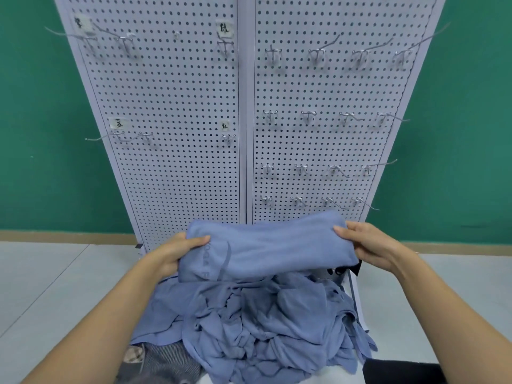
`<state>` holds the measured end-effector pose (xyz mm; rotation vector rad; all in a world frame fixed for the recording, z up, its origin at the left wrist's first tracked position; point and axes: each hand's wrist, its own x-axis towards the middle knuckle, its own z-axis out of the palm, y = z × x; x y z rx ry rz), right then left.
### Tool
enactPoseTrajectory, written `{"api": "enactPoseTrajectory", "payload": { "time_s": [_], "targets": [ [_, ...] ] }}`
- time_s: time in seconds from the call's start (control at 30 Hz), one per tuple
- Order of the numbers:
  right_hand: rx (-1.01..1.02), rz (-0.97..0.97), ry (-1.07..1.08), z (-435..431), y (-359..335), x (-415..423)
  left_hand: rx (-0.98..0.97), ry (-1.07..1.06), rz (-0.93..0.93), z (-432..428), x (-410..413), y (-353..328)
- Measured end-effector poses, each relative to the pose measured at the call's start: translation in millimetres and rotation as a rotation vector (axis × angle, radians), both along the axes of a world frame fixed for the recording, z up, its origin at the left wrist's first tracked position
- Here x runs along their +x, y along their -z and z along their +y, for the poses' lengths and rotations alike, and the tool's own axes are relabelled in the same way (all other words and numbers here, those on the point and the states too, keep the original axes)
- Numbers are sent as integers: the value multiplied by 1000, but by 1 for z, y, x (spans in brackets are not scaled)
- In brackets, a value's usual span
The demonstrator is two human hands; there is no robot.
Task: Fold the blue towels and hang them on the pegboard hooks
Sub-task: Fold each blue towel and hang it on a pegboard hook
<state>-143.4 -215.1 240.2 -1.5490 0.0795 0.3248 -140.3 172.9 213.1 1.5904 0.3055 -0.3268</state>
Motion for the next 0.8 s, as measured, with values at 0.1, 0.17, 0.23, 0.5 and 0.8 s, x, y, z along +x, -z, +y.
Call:
{"api": "enactPoseTrajectory", "payload": {
  "time_s": [0.1,0.17,0.23,0.5,0.8],
  "targets": [
    [-171,54,-49,-12,17,3,97,47,-85,12,1,-6],
    [-267,63,-88,-16,26,9,121,88,-92,18,3,-8],
    [-230,31,-108,-12,22,9,99,91,-108,24,5,-10],
    [71,-132,-27,-5,2,7,-217,52,-284,39,1,-26],
    [18,-162,67,-4,-4,1,-298,110,-256,31,-8,-32]
  ]
}}
